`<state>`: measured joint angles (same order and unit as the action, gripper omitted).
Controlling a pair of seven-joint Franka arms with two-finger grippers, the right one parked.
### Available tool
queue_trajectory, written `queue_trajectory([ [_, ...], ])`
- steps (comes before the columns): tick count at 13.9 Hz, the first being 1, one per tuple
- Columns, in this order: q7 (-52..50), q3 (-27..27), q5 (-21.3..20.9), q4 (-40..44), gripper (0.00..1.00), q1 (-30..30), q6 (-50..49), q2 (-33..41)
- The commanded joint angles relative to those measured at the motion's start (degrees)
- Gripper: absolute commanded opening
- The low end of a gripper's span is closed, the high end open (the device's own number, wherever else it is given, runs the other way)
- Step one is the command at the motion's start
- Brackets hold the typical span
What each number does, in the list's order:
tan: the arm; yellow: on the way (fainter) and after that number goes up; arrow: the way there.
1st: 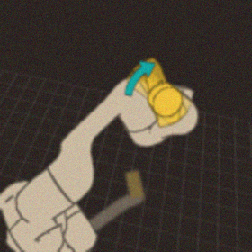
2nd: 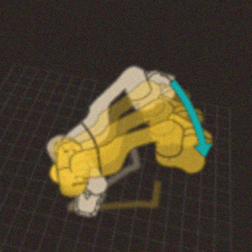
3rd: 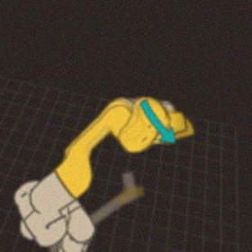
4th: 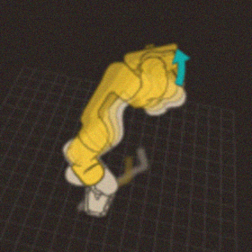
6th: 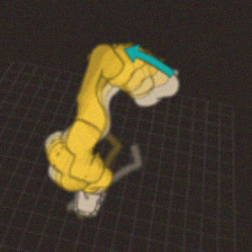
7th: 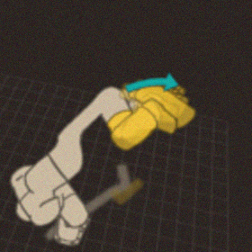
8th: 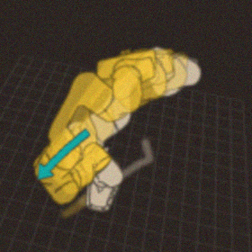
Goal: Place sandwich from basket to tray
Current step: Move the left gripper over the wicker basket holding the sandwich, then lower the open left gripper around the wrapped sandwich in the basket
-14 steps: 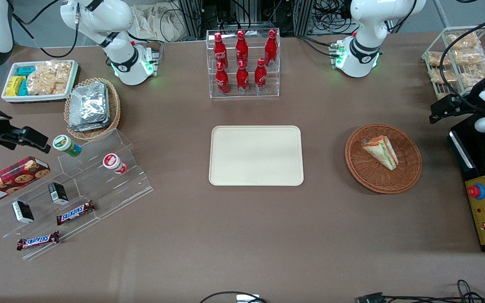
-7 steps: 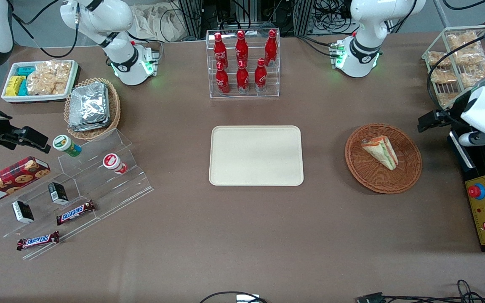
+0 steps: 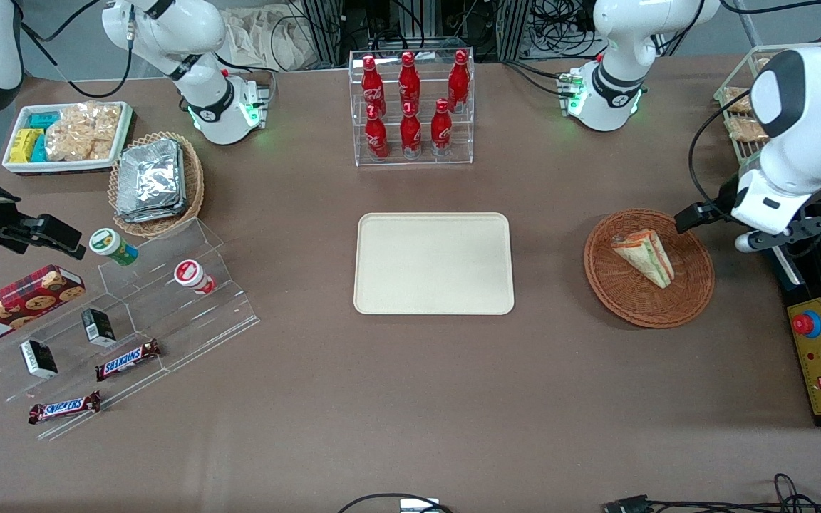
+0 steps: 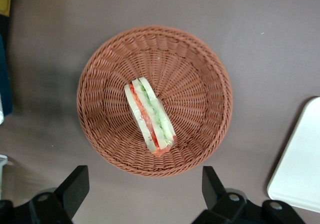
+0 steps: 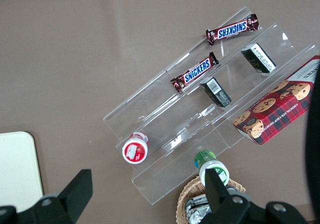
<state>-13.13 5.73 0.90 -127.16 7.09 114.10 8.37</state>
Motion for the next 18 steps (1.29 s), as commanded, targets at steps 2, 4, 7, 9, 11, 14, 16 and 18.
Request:
queue_trajectory([
  [2,-4.7,0.4,-0.2,-6.2,1.0,0.3,5.3,2.7],
  [4,-8.3,0.7,-0.2,-8.7,1.0,-0.1,8.9,2.6],
  [7,-10.9,0.9,-0.2,-11.5,1.0,-0.2,13.0,2.1],
  [9,-12.3,0.9,-0.2,-14.4,1.0,-0.2,17.4,1.7],
  [11,-13.0,0.9,-0.2,-17.1,1.0,-0.2,22.4,0.7],
  [14,-14.7,0.9,-0.2,-17.8,1.0,-0.3,25.9,-1.9],
  [16,-15.6,1.0,-0.2,-18.6,1.0,-0.3,28.7,-3.1],
  [18,-16.1,1.0,-0.2,-19.5,1.0,-0.3,32.2,-5.0],
])
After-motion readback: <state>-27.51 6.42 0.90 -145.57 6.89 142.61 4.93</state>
